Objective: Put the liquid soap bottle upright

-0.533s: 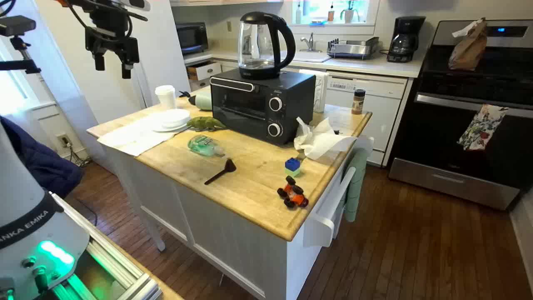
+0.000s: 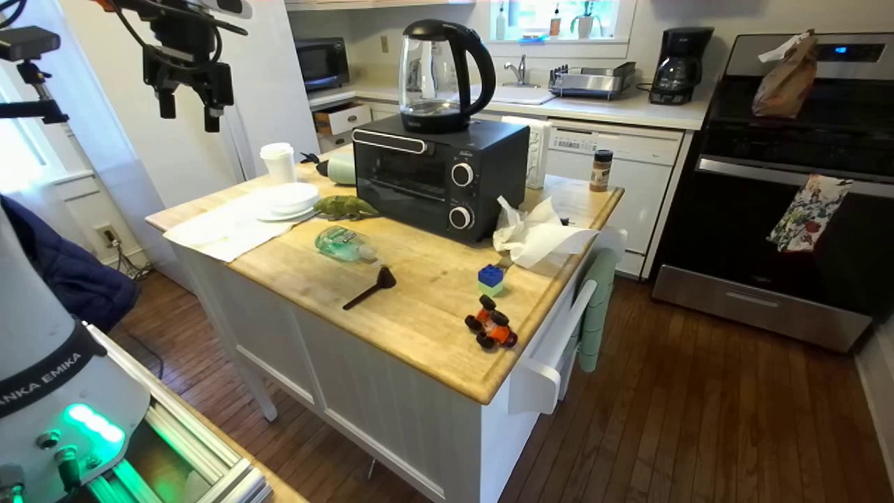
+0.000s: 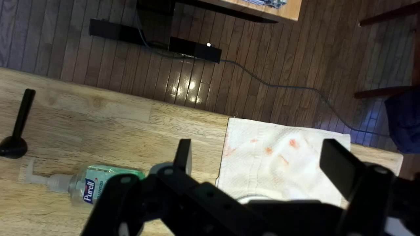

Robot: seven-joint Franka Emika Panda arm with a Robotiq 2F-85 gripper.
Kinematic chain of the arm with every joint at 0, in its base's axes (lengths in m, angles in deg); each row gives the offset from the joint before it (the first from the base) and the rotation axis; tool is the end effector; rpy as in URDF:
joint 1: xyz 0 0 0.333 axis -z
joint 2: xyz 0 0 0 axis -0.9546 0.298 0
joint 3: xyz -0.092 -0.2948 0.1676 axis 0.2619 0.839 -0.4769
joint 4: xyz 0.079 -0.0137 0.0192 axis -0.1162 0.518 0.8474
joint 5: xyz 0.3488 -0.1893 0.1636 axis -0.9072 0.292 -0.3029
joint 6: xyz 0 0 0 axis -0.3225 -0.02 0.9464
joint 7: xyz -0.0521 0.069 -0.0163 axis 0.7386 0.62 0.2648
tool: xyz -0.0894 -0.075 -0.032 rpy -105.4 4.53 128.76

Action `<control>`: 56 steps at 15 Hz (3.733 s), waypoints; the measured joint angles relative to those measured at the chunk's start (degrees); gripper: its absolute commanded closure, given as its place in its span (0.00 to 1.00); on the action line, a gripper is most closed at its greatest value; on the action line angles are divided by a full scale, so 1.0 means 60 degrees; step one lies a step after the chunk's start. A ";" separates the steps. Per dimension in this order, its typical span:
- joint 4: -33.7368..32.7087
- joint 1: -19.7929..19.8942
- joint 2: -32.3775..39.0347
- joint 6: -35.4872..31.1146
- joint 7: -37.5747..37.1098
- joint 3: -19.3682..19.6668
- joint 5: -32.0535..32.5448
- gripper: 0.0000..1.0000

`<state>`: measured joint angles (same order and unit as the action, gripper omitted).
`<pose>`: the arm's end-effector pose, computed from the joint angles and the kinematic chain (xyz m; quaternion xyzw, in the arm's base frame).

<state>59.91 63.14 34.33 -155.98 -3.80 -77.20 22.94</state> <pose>0.3770 0.1015 0.4504 -0.9855 -0.0943 0.1215 0.0722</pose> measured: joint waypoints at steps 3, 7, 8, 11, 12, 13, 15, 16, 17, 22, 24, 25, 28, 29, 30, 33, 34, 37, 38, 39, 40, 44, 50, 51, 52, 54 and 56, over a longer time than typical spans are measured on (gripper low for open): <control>0.0118 0.0283 0.0202 0.0011 -0.0645 0.0007 -0.0009 0.00; 0.0579 0.0997 0.0804 -0.0322 -0.1604 0.0109 -0.0018 0.00; 0.0704 0.1192 0.0964 -0.0510 -0.1826 0.0158 -0.0018 0.00; 0.1108 0.1746 0.1453 -0.1242 -0.2405 0.0406 -0.0020 0.00; 0.1237 0.1925 0.1622 -0.1519 -0.2550 0.0530 -0.0022 0.00; 0.1355 0.2097 0.1794 -0.1788 -0.2690 0.0666 -0.0039 0.00; 0.1564 0.2397 0.2127 -0.2310 -0.2949 0.0933 -0.0157 0.00; 0.1647 0.2522 0.2291 -0.2591 -0.3078 0.1062 -0.0260 0.00; 0.1706 0.2619 0.2439 -0.2791 -0.3125 0.1159 -0.0336 0.00; 0.1706 0.2688 0.2638 -0.2936 -0.3240 0.1218 -0.0400 0.00; 0.1706 0.2688 0.2638 -0.2941 -0.3253 0.1218 -0.0402 0.00; 0.1706 0.2688 0.2638 -0.2941 -0.3253 0.1218 -0.0396 0.00; 0.1706 0.2829 0.2744 -0.3436 -0.3847 0.1344 -0.0464 0.00; 0.1700 0.2911 0.2848 -0.3673 -0.3962 0.1458 -0.0648 0.00; 0.1691 0.2991 0.2991 -0.3947 -0.4030 0.1584 -0.0868 0.00; 0.1675 0.3176 0.3465 -0.4799 -0.4243 0.1883 -0.1662 0.00; 0.1673 0.3210 0.3625 -0.5129 -0.4332 0.1954 -0.1934 0.00; 0.1648 0.3244 0.4092 -0.6088 -0.4678 0.2096 -0.2698 0.00; 0.1622 0.3249 0.4248 -0.6334 -0.4750 0.2112 -0.2927 0.00; 0.1580 0.3250 0.4403 -0.6519 -0.4812 0.2120 -0.3121 0.00; 0.1522 0.3250 0.4565 -0.6650 -0.4866 0.2122 -0.3301 0.00; 0.1206 0.3224 0.5119 -0.6849 -0.5041 0.2097 -0.3700 0.00; 0.0545 0.3181 0.5851 -0.6937 -0.5291 0.2043 -0.3796 0.00; 0.0426 0.3179 0.5981 -0.6936 -0.5328 0.2030 -0.3809 0.00; 0.0325 0.3178 0.6102 -0.6936 -0.5365 0.2009 -0.3814 0.00; 0.0123 0.3167 0.6333 -0.6936 -0.5419 0.1950 -0.3839 0.00; -0.0068 0.3154 0.6539 -0.6936 -0.5425 0.1866 -0.3966 0.00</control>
<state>59.50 82.06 73.56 -197.60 -36.35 -66.01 -0.86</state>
